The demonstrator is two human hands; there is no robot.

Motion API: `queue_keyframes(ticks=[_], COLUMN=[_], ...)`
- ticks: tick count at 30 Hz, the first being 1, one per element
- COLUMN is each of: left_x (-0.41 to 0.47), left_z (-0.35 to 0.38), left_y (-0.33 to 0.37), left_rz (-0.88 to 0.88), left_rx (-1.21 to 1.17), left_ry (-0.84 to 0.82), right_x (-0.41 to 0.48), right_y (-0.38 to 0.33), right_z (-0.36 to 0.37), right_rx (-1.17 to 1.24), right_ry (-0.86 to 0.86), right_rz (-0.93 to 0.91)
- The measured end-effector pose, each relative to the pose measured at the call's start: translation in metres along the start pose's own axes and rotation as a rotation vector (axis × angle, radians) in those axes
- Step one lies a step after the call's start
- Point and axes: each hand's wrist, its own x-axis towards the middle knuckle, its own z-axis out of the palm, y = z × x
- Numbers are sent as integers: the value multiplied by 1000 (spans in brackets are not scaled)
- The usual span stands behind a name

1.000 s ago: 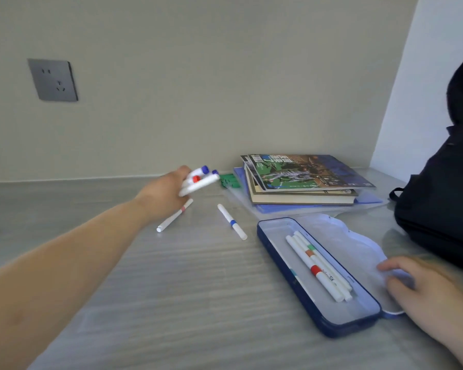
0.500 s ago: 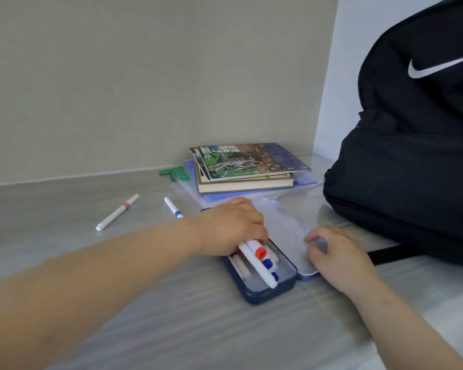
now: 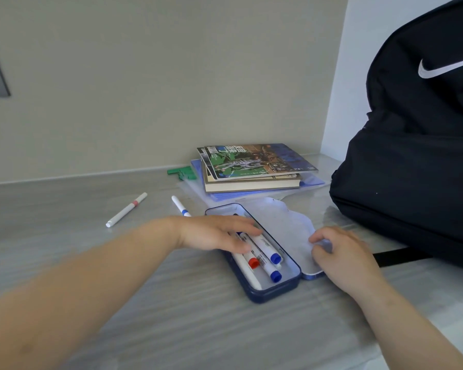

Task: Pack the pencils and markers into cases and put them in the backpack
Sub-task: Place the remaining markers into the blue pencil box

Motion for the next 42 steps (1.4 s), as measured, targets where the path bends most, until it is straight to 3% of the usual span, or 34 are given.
queue_keyframes(ticks=[2,5,7,9,11,13,19,28,32,39,42], left_x=[-2,-6,-12,-23,-35,-43,-37,13,34,25,14], left_z=[4,-3,-16,-30,-39,-43,-54,-53,-45,-47,-44], left_y=[-5,-19,-41,-72,-99,-119,-133,-82,-73,-66,-73], left_rz=[61,66,-140,-436,-713,-856,-949,-718,-685,-673,-612], left_rx=[-206,-411,-120,212,262,219,324,17,131,293,241], left_ry=[156,639,971,1098,1039,994,773,815,657,602,575], right_x=[0,1,1,1,0,-1,0,2,1,1,2], right_y=[0,0,0,-1,-2,-3,-5,-2,-4,-4,-3], right_z=[0,1,1,1,1,1,1,4,1,0,0], right_rx=[3,5,12,32,51,58,62,69,84,87,89], right_ry=[-2,-7,-10,-16,-21,-30,-46,-50,-60,-80,-84], right_rz=[-1,6,6,9,9,8,15,42,35,48,36])
